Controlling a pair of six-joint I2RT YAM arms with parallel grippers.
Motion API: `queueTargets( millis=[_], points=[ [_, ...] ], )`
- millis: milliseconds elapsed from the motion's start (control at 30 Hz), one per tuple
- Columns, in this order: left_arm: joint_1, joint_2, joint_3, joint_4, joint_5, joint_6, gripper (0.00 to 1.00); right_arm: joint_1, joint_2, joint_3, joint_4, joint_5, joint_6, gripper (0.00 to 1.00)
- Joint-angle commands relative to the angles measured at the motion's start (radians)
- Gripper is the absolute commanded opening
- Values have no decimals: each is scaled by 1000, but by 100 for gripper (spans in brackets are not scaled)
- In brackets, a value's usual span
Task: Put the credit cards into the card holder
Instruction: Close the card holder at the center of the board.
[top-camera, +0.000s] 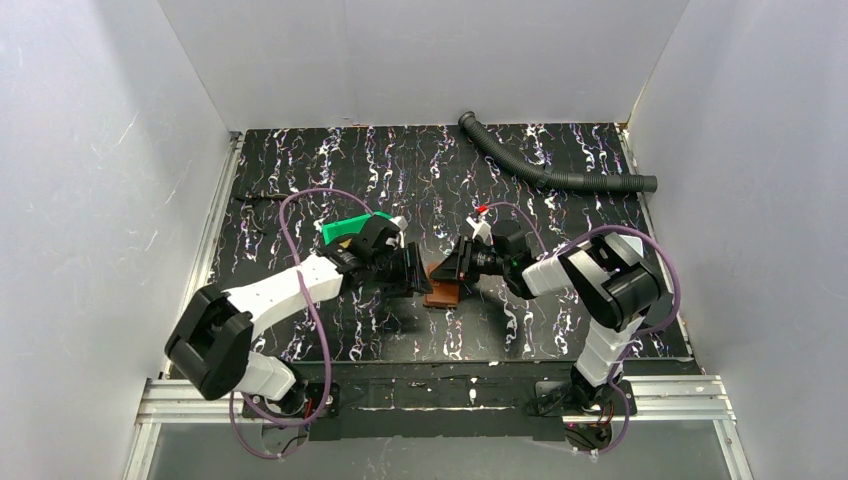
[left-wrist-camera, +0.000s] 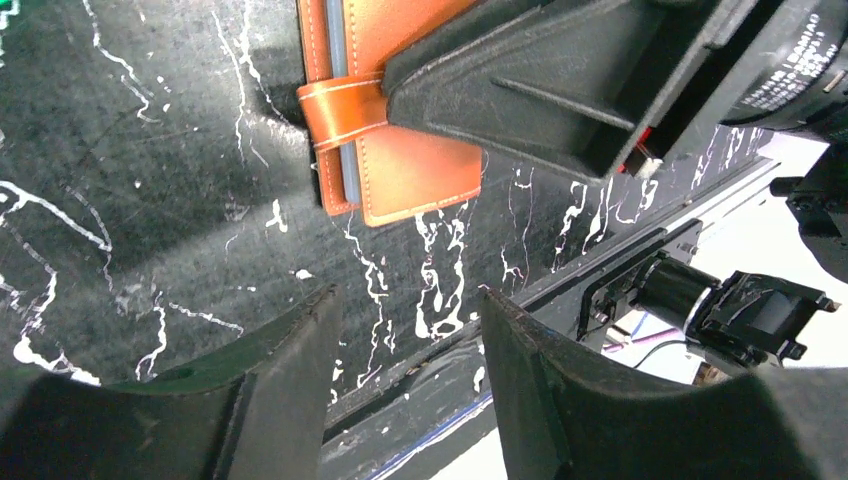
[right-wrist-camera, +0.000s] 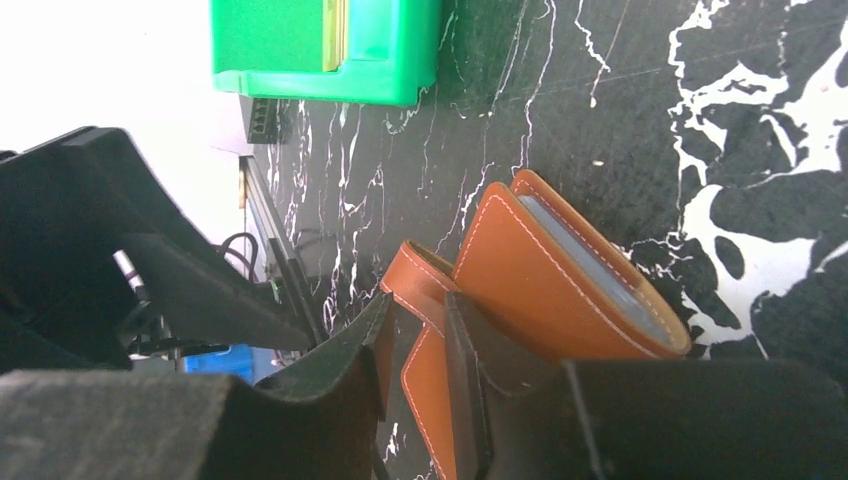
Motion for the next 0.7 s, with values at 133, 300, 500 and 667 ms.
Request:
queueTargets(
  millis=[133, 300, 500, 667],
  points=[
    [7, 194, 104, -59, -24, 91, 44, -6, 59, -67, 19, -18, -20, 33],
    [-31, 240, 145, -100, -235, 92, 33, -9, 67, -65, 12, -24, -23, 28],
    [-90, 271, 149, -92, -423, 49, 33, -12, 69, -68, 32, -37, -19, 26],
    [-118, 278, 136, -24, -418, 47, 38, -12, 71, -76, 44, -44, -18, 24]
  ],
)
